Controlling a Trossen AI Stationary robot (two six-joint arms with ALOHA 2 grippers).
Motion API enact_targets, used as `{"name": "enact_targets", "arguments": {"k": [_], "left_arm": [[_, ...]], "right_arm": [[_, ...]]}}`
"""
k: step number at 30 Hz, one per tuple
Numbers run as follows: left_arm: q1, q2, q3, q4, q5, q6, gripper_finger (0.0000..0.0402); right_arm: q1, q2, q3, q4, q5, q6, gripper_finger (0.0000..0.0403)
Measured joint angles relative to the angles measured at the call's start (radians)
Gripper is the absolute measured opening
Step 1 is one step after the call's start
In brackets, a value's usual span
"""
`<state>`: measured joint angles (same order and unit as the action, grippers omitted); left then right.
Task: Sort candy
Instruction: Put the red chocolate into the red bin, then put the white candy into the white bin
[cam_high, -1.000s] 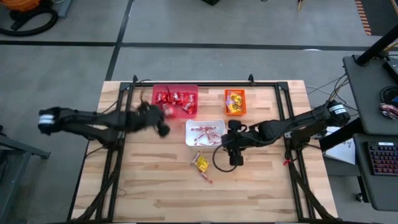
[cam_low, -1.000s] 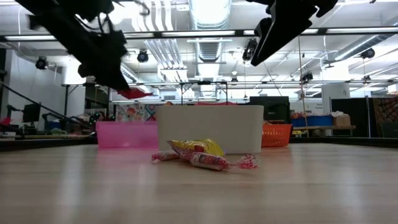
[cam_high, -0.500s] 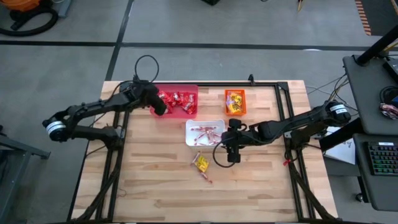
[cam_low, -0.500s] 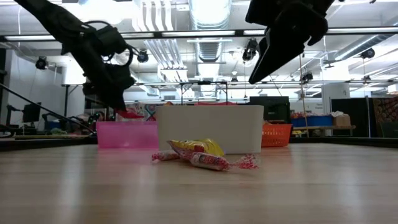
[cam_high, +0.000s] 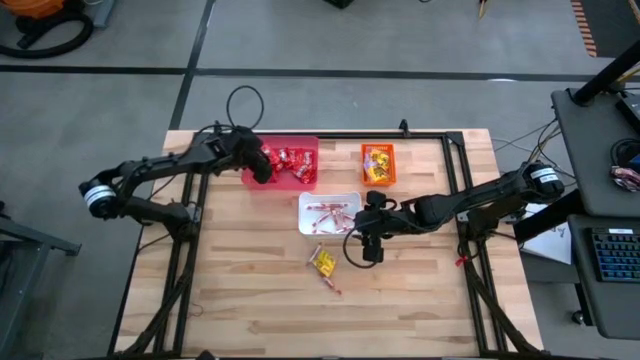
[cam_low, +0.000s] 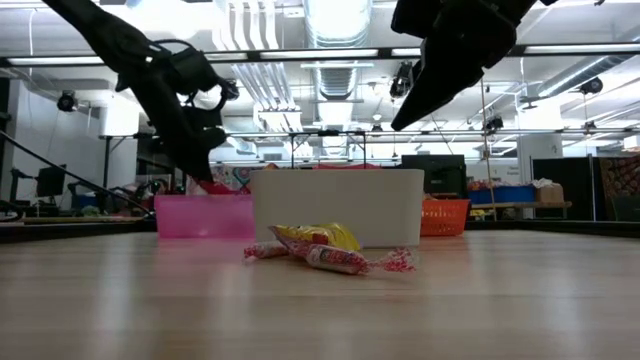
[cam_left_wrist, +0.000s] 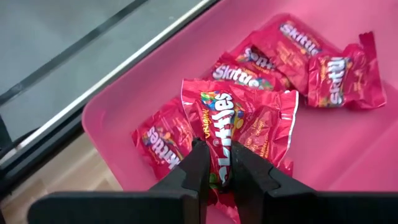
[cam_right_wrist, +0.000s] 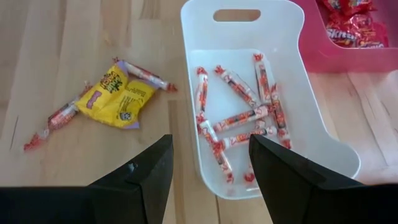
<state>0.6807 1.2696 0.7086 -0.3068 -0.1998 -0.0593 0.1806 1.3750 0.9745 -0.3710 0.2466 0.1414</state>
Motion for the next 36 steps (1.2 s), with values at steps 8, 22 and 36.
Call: {"name": "enact_targets", "arguments": {"k": [8, 22, 36], "left_arm": [[0.0, 0.044, -0.002, -0.001, -0.001, 0.006, 0.0037], [0.0, 0.059, -0.003, 0.0, -0.053, 0.048, 0.0074], [-0.051, -0.038, 0.013, -0.019, -0.052, 0.048, 0.0115]], "right_arm": [[0.0, 0.0, 0.0, 0.013, 0.0, 0.005, 0.0203], [0.0, 0.001, 0.0, 0.023, 0.0, 0.046, 0.0203], [0.04, 0.001, -0.003, 0.071, -0.021, 0.287, 0.0203]]}}
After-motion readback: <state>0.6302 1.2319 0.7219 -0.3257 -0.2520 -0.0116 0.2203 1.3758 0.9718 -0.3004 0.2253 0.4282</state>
